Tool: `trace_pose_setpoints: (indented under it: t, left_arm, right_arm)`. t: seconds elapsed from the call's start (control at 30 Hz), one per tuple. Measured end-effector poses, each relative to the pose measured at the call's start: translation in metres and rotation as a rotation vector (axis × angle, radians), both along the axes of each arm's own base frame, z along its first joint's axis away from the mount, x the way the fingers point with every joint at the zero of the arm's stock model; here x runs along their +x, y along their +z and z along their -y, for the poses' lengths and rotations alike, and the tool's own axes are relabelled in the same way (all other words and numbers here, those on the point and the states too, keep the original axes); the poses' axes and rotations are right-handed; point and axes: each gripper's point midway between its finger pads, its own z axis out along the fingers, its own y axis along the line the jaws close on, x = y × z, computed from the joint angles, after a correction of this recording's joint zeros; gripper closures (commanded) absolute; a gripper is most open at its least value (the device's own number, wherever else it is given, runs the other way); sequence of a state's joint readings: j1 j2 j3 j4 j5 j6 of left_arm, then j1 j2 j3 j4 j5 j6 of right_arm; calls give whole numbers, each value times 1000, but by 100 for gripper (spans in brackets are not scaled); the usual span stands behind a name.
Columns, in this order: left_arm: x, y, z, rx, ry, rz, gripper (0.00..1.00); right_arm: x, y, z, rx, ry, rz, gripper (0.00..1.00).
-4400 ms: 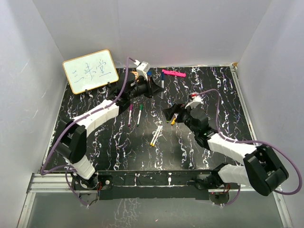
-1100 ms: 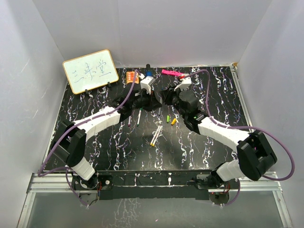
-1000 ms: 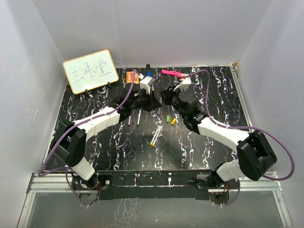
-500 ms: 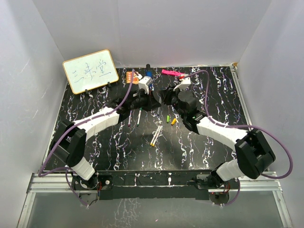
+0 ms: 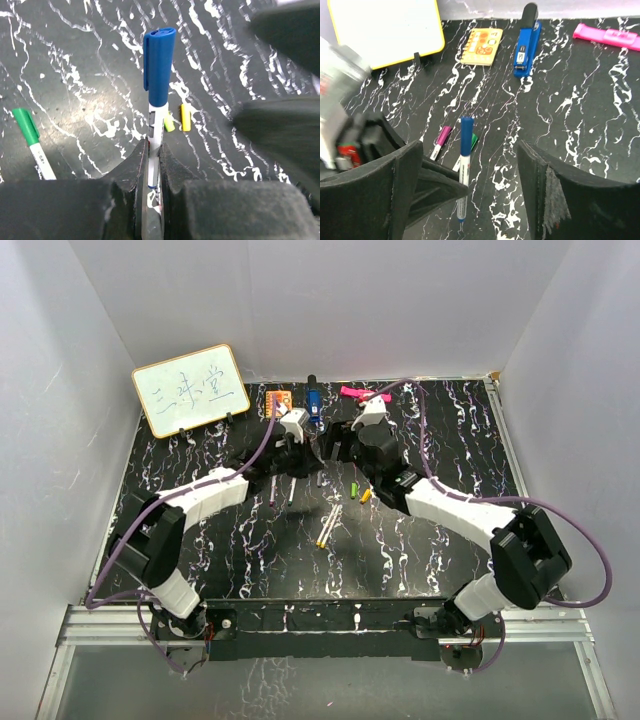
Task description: Insert the pens into the pen caps
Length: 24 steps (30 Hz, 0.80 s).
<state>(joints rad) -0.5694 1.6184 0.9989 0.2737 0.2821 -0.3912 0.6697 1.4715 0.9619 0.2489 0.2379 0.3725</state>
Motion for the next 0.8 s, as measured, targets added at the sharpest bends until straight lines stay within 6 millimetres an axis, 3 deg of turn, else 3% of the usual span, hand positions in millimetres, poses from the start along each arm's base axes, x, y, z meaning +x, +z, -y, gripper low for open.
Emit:
trace_pose_setpoints:
  t: [0.13,0.23,0.37,0.43,0.63,0.8]
  left_arm:
    - [-6,-34,-9,89,14,-82,100]
    - [-8,-59,-18,180,24,-150,100]
    - [5,-69,-19,262,35,-184,100]
    - [11,-71,-21,295,45,-191,100]
    - [19,-82,-30,396,75,-232,100]
    - [9,-106,-39,465,71,-305,100]
  right_arm:
    - [1,18,10,-15,-45,48,21]
    - [-1,45,25,0,-99,105,21]
    - [-9,77,44,43,-159,174,20]
    - [-12,82,51,53,-180,187,20]
    - [-17,58,64,17,-223,146,20]
    - [-20,37,67,-9,-231,97,20]
